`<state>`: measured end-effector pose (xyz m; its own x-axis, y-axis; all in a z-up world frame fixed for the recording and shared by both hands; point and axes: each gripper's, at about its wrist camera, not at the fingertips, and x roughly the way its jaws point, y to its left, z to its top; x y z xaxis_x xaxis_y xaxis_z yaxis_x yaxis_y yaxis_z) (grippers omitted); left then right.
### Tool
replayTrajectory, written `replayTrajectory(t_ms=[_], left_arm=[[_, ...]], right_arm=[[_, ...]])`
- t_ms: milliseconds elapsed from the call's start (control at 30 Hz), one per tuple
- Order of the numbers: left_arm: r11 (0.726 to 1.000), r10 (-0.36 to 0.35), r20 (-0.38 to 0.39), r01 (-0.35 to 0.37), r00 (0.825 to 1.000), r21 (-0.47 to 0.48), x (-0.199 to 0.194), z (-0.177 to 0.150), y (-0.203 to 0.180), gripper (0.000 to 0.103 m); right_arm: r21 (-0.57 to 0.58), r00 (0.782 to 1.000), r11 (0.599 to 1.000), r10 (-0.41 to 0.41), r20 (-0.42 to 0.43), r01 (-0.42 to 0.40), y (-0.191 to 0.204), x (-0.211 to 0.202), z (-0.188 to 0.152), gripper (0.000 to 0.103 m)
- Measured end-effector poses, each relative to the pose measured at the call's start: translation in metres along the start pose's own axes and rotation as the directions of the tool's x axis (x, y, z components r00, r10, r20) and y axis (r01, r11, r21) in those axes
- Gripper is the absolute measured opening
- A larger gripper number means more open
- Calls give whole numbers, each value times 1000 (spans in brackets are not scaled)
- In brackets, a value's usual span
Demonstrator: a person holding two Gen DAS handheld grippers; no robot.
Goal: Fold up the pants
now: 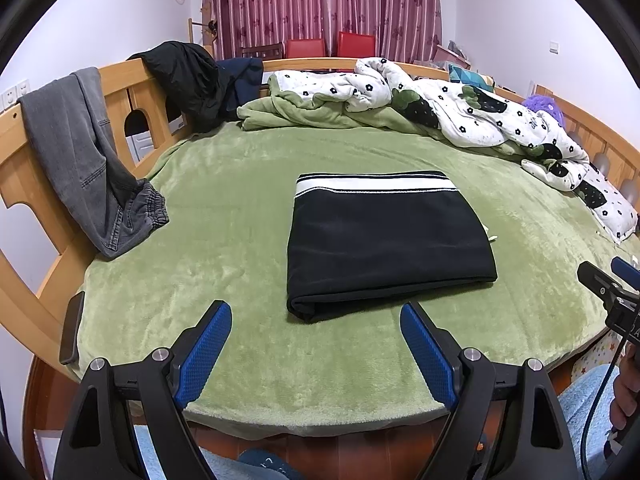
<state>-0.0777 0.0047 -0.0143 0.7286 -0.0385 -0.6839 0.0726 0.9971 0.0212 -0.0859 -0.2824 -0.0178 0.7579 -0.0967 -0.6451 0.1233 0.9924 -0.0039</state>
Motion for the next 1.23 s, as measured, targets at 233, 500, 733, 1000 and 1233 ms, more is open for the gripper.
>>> replayTrajectory(t_ms=[233,500,733,1000,1233], left_arm=[[1000,-1,-1,1,1000,2,0,1,1,86],[1000,-3,0,3,1000,2,1,1,2,86],[1000,-4,0,4,1000,1,1,1,3,86],[1000,0,2,0,1000,-1,-2,1,1,86],[1000,-1,6,1,1000,1,-3,3,0,86]], right_arm=[[2,1000,1000,-1,0,1,1,0,-1,96],[6,1000,1000,-2,-1,2,2,-2,-1,96],[6,1000,1000,-4,-2,4,2,-2,-1,96],[8,1000,1000,-6,0,6,4,-4,-1,96],[8,1000,1000,-5,-2,5,3,-3,-2,96]])
